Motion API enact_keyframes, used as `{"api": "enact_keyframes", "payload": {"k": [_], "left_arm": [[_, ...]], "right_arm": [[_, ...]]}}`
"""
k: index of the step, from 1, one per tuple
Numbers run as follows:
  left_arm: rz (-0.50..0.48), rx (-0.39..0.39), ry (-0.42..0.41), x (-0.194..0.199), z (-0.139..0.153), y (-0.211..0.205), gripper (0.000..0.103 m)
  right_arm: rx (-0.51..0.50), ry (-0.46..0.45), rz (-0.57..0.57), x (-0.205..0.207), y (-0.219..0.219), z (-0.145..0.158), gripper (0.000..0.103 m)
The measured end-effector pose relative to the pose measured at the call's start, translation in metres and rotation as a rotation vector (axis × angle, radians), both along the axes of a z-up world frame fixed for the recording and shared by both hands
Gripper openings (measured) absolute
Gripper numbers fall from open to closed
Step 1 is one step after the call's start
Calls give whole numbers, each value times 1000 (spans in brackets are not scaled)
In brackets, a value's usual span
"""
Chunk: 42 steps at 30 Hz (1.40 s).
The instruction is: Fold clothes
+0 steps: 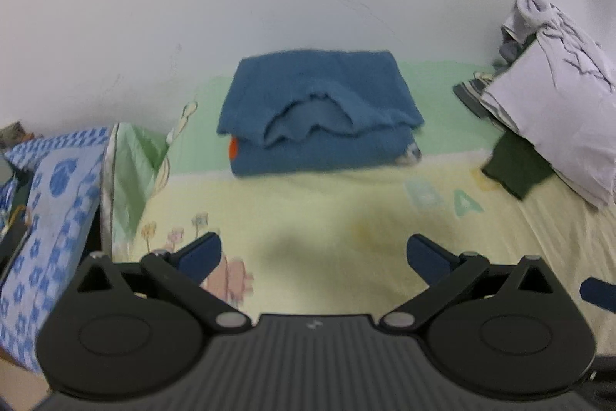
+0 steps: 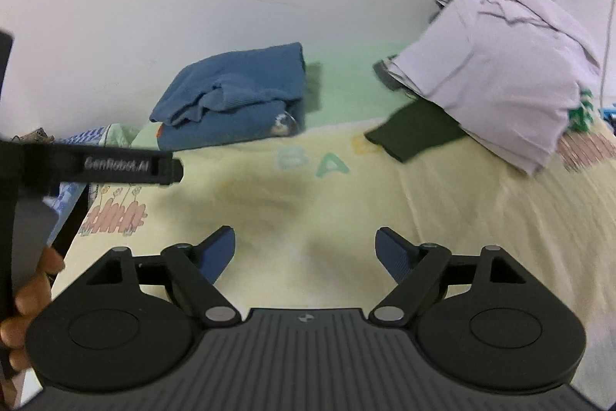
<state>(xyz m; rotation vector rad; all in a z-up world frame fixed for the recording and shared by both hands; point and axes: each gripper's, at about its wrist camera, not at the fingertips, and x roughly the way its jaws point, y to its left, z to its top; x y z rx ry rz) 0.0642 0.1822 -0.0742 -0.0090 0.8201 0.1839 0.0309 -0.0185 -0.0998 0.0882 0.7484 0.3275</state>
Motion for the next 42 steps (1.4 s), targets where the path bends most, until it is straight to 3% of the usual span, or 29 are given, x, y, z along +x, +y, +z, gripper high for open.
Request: {"api": "enact_keyframes", "payload": {"k": [8,14,19,25,33,42], "left_arm": [[115,13,7,-38,7,-17,102],[173,1,20,-75,10,-27,102],[231,57,29,-102,10,-43,102],[270,53,45,-123,8,-54,102],[224,60,59,-135,4,-56,103],[189,29,26,-148,5,-22,102]], "right_arm": [[36,-1,34,-14,-13,7,82],[-48,-48,147,-46,-4,9,82],[-20,-29,201,-61,-13,5,82],[-11,-26,230,-72,-21,1,82],[-54,-31,197,-84,-10,2,82],[-99,-5,54,-98,3,-5,83]]}}
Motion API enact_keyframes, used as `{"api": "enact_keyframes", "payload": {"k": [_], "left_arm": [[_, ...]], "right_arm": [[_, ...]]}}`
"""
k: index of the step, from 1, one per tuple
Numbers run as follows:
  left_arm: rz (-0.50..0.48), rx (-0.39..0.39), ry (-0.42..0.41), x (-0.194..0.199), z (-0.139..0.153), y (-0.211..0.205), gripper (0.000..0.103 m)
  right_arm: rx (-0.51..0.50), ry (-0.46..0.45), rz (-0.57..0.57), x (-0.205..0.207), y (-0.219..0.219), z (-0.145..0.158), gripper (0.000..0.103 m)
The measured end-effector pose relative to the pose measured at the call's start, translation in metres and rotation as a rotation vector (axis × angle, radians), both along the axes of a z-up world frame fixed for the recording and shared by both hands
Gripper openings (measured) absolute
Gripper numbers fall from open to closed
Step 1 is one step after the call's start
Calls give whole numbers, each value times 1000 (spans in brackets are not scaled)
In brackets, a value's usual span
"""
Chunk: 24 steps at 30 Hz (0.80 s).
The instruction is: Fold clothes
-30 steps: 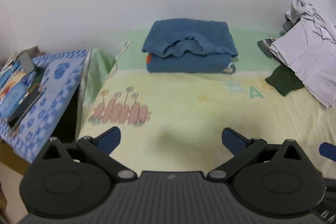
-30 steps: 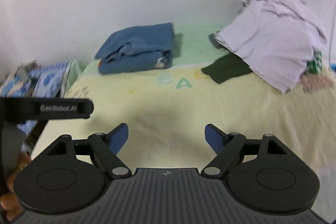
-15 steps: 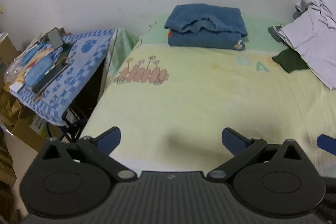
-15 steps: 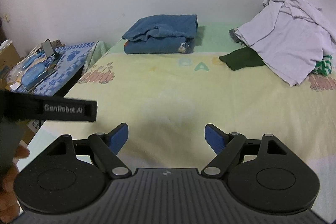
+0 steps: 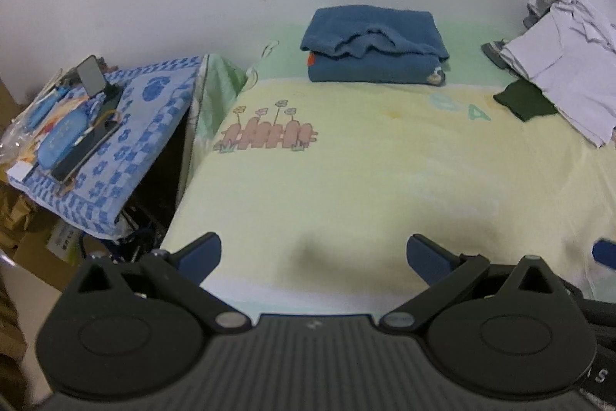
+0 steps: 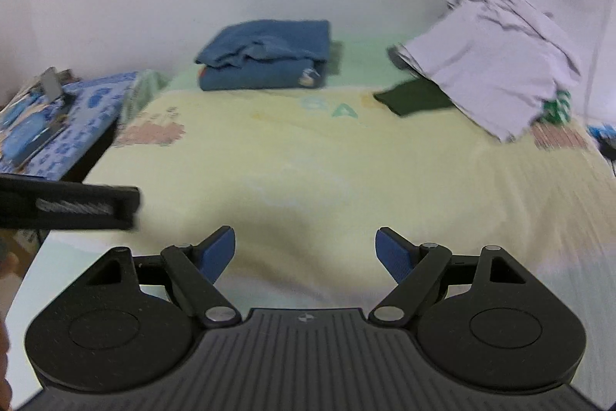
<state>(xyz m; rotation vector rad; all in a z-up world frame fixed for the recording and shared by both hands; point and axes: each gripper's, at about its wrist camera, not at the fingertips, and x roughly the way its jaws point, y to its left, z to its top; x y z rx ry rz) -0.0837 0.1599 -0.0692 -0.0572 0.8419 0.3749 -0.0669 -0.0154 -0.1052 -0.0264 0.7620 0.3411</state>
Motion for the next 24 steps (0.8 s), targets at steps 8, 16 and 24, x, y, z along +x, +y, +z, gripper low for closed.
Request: {"api": "enact_keyframes", "payload": {"k": [8,16,24], "left_arm": [[-50,-41,8,-12,-7,27,102],[-37,-54,13,-20,-10,41,102],[-48,-7,13,-24,-11,42,102]], "right_arm": [[4,-2,-100,-14,21,0,84],[-11,-57,-95,-26,42,4,87],[-2,-29,-84,-21,51,3,87]]}}
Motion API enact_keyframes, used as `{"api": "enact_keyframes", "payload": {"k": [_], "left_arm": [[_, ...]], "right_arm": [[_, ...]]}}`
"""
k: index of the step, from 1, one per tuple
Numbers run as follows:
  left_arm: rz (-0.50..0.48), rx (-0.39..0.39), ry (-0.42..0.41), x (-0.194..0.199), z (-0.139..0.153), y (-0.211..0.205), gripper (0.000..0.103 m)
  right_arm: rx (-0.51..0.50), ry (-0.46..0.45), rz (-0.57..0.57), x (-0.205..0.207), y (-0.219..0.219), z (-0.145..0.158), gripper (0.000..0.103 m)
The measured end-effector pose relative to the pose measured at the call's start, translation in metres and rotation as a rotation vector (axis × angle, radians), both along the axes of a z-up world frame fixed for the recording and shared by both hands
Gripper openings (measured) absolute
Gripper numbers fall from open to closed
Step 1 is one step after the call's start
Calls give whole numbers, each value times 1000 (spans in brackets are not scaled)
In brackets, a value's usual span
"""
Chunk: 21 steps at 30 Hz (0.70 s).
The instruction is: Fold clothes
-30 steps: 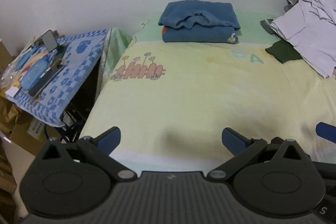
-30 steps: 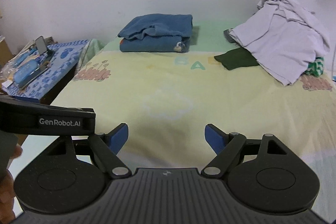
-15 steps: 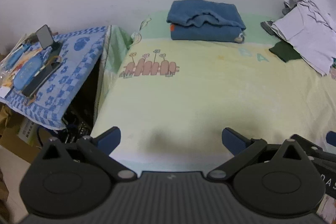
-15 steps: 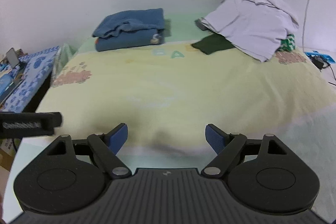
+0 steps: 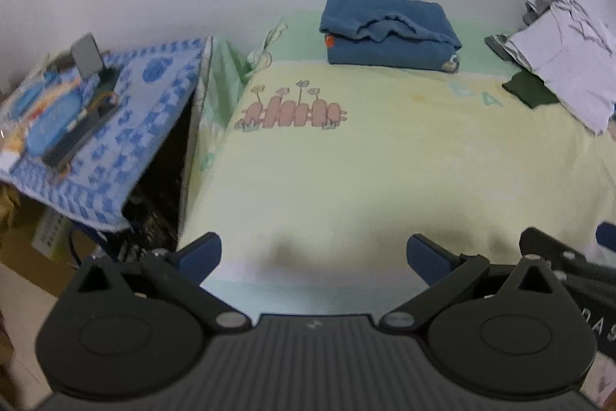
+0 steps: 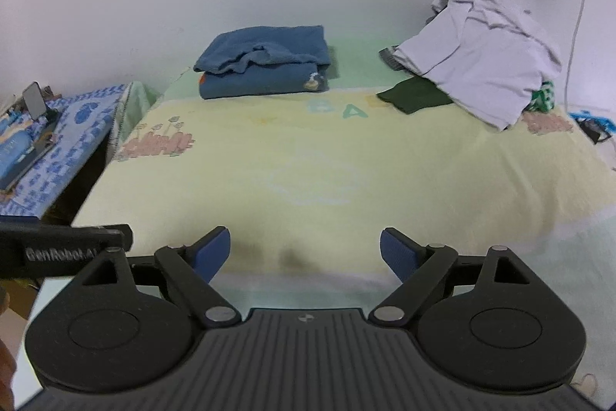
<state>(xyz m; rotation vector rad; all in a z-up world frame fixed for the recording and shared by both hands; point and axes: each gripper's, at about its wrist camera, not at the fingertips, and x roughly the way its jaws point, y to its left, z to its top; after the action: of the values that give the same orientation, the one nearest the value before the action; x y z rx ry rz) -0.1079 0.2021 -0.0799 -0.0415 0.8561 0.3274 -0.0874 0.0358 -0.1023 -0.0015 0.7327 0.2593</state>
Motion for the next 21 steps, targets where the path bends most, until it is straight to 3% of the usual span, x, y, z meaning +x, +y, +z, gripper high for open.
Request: {"api": "enact_keyframes", "payload": {"k": [5,11,21], "left_arm": [[9,35,-28,-4,5,-6,102],[7,-52,-16,-4,0,-2,102],[-16,-15,12,-3,1,-9,102]], "right_arm": [[-8,-1,-12,3,1,3,88],[-8,30,-23,5,-5,1,88],[-10,38,-23,8,-8,1,87]]}}
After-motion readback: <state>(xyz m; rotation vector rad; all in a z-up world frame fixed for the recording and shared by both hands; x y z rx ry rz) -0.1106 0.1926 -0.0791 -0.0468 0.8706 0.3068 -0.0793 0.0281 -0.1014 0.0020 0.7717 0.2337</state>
